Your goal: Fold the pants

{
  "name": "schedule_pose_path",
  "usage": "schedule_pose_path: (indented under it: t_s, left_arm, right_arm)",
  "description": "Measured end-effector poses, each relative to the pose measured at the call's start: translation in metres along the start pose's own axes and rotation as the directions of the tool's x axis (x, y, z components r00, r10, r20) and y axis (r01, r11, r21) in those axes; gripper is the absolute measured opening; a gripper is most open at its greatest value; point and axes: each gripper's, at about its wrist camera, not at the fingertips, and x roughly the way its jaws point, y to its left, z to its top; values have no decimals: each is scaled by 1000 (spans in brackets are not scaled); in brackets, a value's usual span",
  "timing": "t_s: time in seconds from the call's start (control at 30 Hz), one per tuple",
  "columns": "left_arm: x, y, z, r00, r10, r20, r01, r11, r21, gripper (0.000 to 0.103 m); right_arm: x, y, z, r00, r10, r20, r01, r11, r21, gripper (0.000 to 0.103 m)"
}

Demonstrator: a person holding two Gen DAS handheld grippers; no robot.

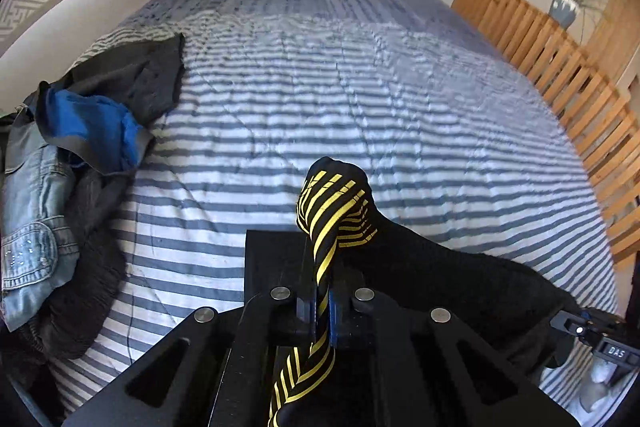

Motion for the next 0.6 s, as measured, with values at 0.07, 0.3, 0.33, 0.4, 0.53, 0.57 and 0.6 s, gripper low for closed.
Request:
schedule_pose_path:
  t_s: [0.07,0.3,0.33,0.4,0.53,0.57,0.6]
  left_arm:
    - [-42,8,7,994,-72,86,75,997,-33,3]
    - [-176,29,15,955,-25,297,37,999,-32,3]
    - [-193,39,14,950,-3,312,18,999,-45,3]
    - [-229,65,8,937,41,346,-10,996,-92,3]
    - [-313,130,-5,897,157,412,-73,974,-213,3]
    - [-334,144,-6,886,181,427,-84,968,-237,3]
    - [-354,156,-5,875,208,437,-100,961,-257,3]
  right_arm:
    - [-25,7,1,999,17,49,-17,1000,-1,21]
    - [-115,96,-21,977,82,197,-41,978,-205,21]
    - [-121,111,-26,976,91,200,-43,972,-232,21]
    - [-125,148,-34,976,120,182,-63,955,-291,21]
    - [-119,227,-47,971,207,116,-145,905,-399,21]
    - [-117,247,-50,968,236,91,-177,890,-419,21]
    - [-115,268,-52,962,265,66,-210,873,-440,21]
